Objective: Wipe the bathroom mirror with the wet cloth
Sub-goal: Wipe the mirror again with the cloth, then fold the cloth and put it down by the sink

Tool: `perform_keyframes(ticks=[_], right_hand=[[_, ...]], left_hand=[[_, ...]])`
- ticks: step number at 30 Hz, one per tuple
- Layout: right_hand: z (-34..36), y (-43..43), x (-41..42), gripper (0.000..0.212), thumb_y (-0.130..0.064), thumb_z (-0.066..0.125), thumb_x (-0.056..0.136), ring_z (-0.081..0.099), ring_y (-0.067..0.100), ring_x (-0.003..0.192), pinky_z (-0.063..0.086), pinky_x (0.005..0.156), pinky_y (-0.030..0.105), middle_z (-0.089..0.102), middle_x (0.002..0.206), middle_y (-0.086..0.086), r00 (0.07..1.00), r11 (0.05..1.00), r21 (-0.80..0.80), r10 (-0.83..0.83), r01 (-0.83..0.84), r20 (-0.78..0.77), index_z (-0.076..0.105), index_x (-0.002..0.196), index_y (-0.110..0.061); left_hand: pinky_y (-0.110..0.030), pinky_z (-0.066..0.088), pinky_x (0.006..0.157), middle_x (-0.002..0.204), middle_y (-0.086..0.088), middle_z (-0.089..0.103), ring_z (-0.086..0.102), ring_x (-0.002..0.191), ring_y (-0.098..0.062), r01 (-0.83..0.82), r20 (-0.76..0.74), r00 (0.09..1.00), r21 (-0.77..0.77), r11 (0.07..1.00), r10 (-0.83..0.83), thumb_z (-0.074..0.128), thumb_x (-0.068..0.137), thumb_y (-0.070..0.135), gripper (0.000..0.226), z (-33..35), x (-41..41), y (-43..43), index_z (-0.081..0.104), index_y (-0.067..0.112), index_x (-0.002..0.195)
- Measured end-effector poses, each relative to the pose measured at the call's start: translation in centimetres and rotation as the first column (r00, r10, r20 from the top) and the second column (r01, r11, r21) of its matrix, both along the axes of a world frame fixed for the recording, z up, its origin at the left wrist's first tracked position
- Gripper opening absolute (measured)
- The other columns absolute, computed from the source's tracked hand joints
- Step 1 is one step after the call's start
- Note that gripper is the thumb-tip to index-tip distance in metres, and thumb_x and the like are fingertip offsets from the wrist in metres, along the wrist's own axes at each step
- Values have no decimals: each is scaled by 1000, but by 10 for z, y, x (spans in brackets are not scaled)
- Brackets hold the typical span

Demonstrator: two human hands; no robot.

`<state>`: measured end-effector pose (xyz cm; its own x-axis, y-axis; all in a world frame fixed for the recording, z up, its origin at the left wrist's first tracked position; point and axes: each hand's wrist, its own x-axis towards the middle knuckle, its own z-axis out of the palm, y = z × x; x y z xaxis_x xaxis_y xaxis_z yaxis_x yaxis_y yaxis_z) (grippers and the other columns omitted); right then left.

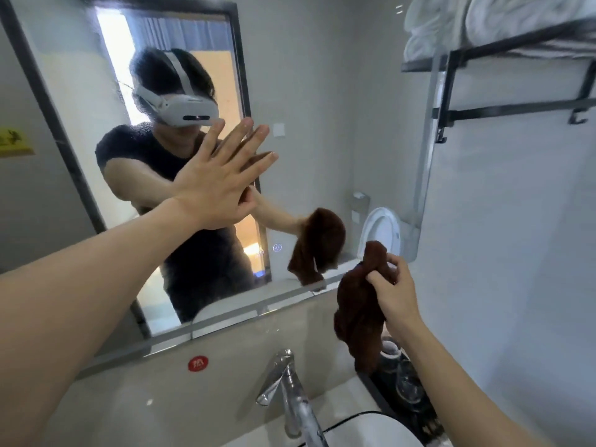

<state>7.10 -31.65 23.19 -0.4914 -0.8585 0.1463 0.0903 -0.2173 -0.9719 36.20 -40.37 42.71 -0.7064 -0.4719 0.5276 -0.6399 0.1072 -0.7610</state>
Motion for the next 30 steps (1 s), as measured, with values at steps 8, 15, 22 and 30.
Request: perform_keyframes(ticks=[8,15,22,30], right_hand=[[43,141,17,40,-4,48,83,70,44,96,60,84,54,70,111,30,789,911,-187,412,-368,455,68,118,-4],[41,206,0,24,-28,64,80,62,25,60,55,59,29,61,68,10,624,958,-247,284,-148,728,68,59,-16],[28,258,-20,74,-32,33,108,75,19,59,58,50,23,75,69,17,689,962,-57,233,-269,686,77,61,3],[-24,260,-84,45,-14,64,67,61,33,91,46,81,43,63,102,22,864,898,173,314,-405,392,64,107,7]], left_hand=[[-48,37,115,148,-8,50,48,134,-24,615,-791,590,310,725,-162,45,93,37,44,-27,-56,98,61,17,129],[-41,53,99,117,8,72,66,108,-8,989,-650,140,126,-76,747,61,95,50,41,-122,-115,224,64,30,130],[-36,63,74,105,-13,78,76,90,-25,987,-593,57,153,43,803,73,93,16,23,-155,-154,268,72,10,115],[-23,58,56,69,-4,73,71,60,-13,935,-589,-80,235,266,804,79,88,31,28,-114,-201,263,72,7,76]])
